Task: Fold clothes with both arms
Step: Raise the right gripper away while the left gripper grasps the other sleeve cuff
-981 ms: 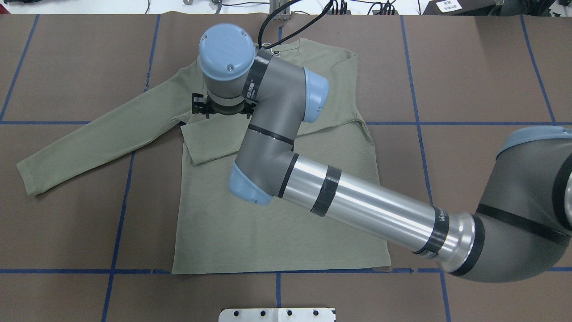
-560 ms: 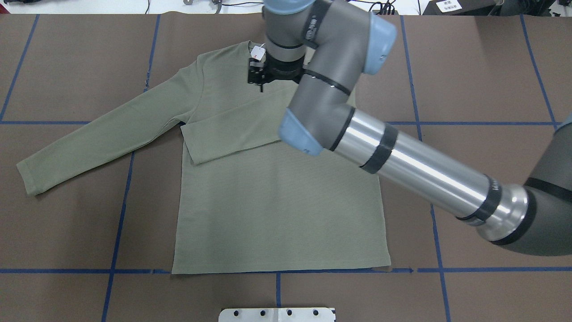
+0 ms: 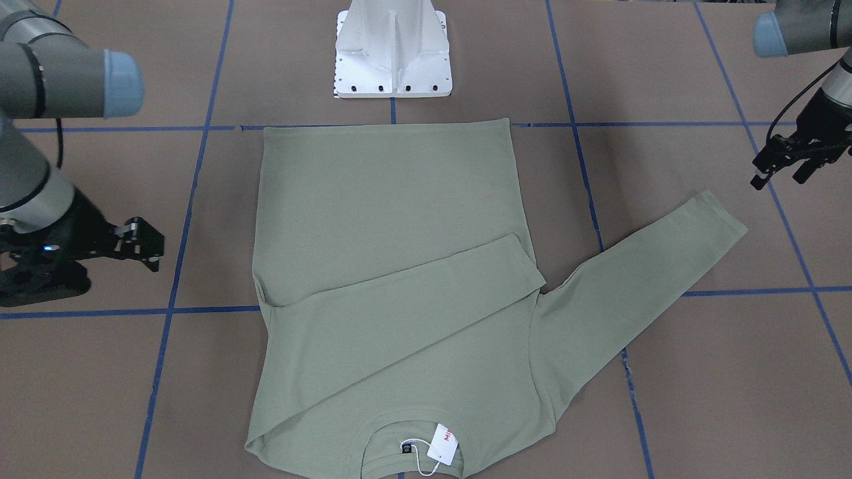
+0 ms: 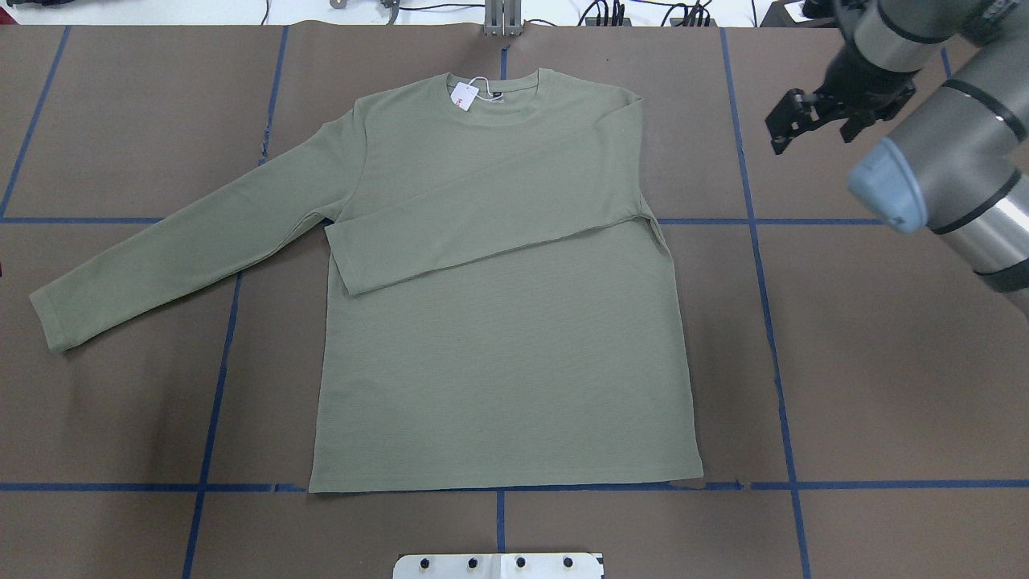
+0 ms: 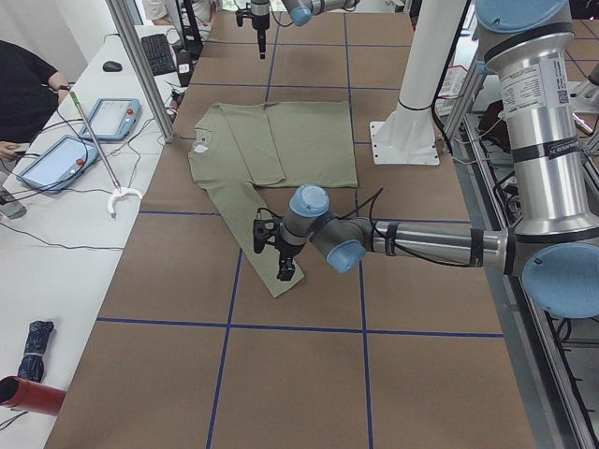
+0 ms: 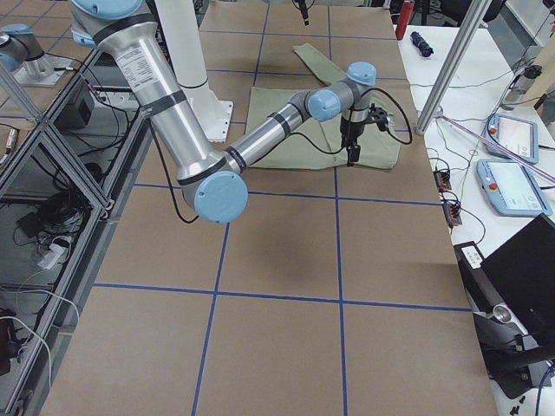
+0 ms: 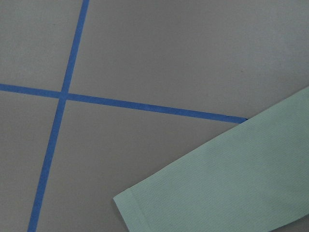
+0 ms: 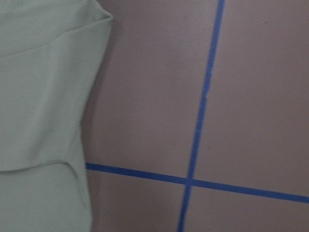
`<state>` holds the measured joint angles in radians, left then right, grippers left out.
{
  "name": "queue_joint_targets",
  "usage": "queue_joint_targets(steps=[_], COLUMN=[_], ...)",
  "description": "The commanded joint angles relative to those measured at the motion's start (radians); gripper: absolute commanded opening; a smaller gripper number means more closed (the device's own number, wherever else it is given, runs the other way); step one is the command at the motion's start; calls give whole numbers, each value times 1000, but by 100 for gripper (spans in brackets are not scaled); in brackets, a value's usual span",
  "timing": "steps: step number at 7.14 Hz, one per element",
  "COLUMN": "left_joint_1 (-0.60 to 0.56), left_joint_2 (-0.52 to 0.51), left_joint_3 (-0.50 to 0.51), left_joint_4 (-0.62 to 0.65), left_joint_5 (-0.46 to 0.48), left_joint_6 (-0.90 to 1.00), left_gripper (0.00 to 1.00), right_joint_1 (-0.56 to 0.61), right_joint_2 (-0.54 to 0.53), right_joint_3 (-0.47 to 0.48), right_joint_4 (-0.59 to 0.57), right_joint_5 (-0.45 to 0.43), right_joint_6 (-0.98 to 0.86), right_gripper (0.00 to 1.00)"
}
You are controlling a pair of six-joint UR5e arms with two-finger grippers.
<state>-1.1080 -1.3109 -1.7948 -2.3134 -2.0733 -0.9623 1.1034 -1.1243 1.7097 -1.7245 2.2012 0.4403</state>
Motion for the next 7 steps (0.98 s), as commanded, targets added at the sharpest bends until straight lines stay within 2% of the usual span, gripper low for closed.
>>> queue_joint_targets(steps=[1, 2, 3, 4, 7], left_joint_1=[100, 168, 260, 296, 298], left_joint_2=[5, 4, 4, -2, -5], left_joint_3=[64, 119, 146, 155, 164], left_joint_4=[-105, -218, -251, -251, -245], left_joint_5=[95, 123, 212, 225, 233], left_joint_6=[-154, -281, -379, -392, -385], left_gripper=[100, 100, 100, 100, 99], right_joint_1=[91, 93, 93, 93, 93], right_joint_2=[-95, -106, -109, -109, -107], right_joint_3=[1, 2, 1, 1, 5], right_joint_4=[5, 6, 6, 6, 8], right_joint_5=[41, 41, 41, 41, 41], right_joint_6=[-162, -167, -167, -166, -166], right_gripper=[100, 100, 100, 100, 100])
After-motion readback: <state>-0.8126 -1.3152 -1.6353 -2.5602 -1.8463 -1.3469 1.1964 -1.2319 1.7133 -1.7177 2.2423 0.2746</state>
